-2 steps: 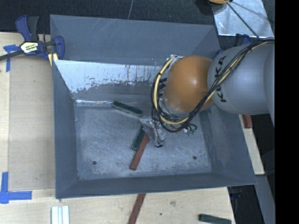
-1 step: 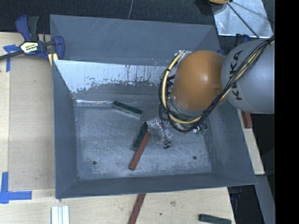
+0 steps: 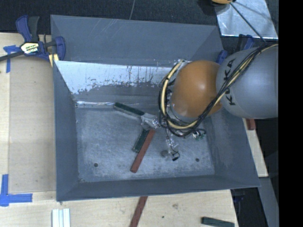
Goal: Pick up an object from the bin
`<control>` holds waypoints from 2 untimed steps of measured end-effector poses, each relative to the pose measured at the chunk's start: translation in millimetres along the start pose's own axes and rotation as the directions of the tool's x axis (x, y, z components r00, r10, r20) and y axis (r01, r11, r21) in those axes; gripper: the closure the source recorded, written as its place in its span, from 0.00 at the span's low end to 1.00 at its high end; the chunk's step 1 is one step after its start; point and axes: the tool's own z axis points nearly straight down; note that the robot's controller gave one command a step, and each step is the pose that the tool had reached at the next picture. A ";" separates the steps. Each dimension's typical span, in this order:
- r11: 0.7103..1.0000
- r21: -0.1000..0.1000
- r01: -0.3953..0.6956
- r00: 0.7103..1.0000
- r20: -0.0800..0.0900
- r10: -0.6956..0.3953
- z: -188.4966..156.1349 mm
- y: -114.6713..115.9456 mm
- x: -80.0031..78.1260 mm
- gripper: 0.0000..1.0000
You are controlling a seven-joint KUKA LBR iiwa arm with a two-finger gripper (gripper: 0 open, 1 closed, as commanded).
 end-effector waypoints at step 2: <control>1.000 0.002 0.000 1.000 0.008 0.000 -0.5 -2.0 -2.7 1.00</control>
Offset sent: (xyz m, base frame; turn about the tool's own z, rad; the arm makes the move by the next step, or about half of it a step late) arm 0.0000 0.0000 0.0000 0.0000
